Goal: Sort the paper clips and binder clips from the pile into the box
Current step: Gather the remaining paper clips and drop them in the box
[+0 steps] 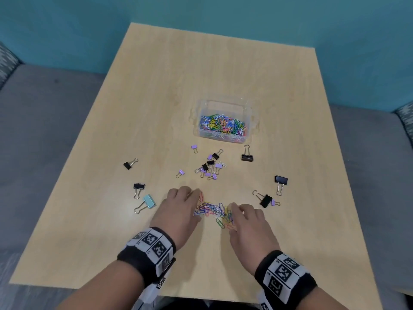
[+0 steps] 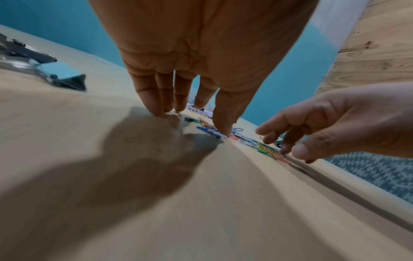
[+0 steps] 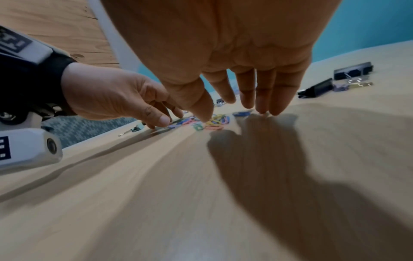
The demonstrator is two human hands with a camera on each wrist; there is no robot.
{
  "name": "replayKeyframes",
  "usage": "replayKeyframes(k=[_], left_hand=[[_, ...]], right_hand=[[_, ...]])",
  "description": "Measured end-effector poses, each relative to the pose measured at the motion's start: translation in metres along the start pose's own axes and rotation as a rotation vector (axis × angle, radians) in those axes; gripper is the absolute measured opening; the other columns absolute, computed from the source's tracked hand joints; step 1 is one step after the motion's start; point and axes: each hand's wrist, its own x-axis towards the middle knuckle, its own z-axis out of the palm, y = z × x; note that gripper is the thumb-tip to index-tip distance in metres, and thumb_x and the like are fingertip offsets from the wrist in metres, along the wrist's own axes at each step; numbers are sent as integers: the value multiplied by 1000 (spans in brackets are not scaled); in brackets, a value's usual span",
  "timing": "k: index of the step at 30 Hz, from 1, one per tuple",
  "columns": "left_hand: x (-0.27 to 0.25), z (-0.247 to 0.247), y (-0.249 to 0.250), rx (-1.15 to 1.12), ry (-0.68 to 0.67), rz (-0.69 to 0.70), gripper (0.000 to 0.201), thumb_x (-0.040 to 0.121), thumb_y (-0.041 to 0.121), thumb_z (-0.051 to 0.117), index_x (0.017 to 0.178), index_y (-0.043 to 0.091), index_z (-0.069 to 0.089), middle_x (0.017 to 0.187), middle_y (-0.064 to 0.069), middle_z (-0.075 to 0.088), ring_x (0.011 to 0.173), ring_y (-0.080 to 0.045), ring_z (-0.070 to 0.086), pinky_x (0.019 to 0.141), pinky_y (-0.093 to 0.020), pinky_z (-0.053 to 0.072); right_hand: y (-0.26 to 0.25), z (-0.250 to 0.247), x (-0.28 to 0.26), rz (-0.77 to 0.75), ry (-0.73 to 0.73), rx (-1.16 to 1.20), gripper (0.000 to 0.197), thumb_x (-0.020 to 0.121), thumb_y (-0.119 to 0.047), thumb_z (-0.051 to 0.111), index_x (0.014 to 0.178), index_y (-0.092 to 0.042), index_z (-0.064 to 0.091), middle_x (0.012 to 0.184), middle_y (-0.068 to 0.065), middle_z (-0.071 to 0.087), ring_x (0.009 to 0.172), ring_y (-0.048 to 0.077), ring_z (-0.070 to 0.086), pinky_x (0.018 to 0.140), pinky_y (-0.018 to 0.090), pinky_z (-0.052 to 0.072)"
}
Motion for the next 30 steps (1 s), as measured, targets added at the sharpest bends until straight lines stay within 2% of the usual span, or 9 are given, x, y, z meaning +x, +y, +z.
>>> replayKeyframes(k=[4, 8, 11, 15, 18, 20, 22, 28, 30], left_hand=[[13, 4, 14, -53, -23, -3, 48, 82, 37, 61, 126, 28, 44, 119, 2, 40, 103, -21, 36, 88, -35, 43], [18, 14, 24, -128, 1, -34, 22, 88, 22, 52, 109, 23, 59, 111, 0, 43, 98, -20, 40, 81, -33, 45], [20, 17, 25, -175, 31, -64, 19, 92, 18, 46, 99, 17, 63, 101, -3, 47, 90, -24, 48, 73, -33, 44], [20, 11, 24, -193, 30, -117, 14, 92, 19, 48, 89, 14, 61, 97, -2, 48, 80, -23, 52, 68, -33, 45], [19, 7, 24, -207, 27, -133, 15, 92, 18, 51, 80, 11, 54, 92, -2, 47, 69, -24, 52, 62, -33, 45], [19, 6, 23, -222, 3, -149, 11, 89, 16, 54, 79, 12, 53, 90, -1, 46, 68, -24, 52, 62, -33, 45], [19, 5, 22, -243, -18, -169, 8, 87, 13, 55, 79, 14, 54, 88, 0, 48, 68, -23, 53, 63, -34, 47], [21, 0, 16, -319, -72, -226, 12, 82, 9, 53, 76, 19, 56, 86, 0, 54, 73, -22, 55, 65, -31, 45], [22, -2, 16, -320, -90, -234, 11, 82, 9, 54, 77, 19, 57, 87, -1, 55, 75, -21, 56, 66, -31, 46]], right_hand=[[-9, 4, 11, 61, 1, 57, 56, 85, -37, 55, 135, -27, 33, 121, -1, 39, 105, 22, 34, 87, 34, 42], [-24, 7, 28, 3, 19, 118, 34, 88, -23, 51, 122, -25, 46, 114, 0, 39, 102, 21, 36, 83, 31, 44], [-28, 5, 38, -1, 3, 138, 22, 90, -13, 44, 110, -20, 51, 111, 3, 42, 97, 22, 40, 78, 32, 43], [-25, -4, 42, -8, -50, 115, 23, 88, -5, 44, 105, -18, 49, 103, 2, 40, 82, 21, 38, 67, 28, 30], [-25, -13, 41, 11, -83, 100, 20, 86, -3, 44, 99, -17, 46, 95, -1, 34, 74, 22, 35, 60, 29, 27], [-23, -17, 41, 26, -105, 90, 18, 84, -1, 43, 89, -18, 40, 90, -1, 33, 68, 22, 34, 50, 28, 21], [-20, -18, 42, 44, -125, 97, 18, 83, 0, 42, 85, -17, 37, 88, 0, 35, 65, 22, 34, 47, 24, 17], [-14, -19, 47, 84, -113, 189, 23, 85, -3, 41, 101, -16, 50, 96, 1, 44, 73, 24, 44, 53, 28, 29], [-14, -16, 45, 16, -112, 189, 22, 90, -13, 47, 112, -19, 49, 106, 1, 43, 81, 23, 47, 62, 29, 38]])
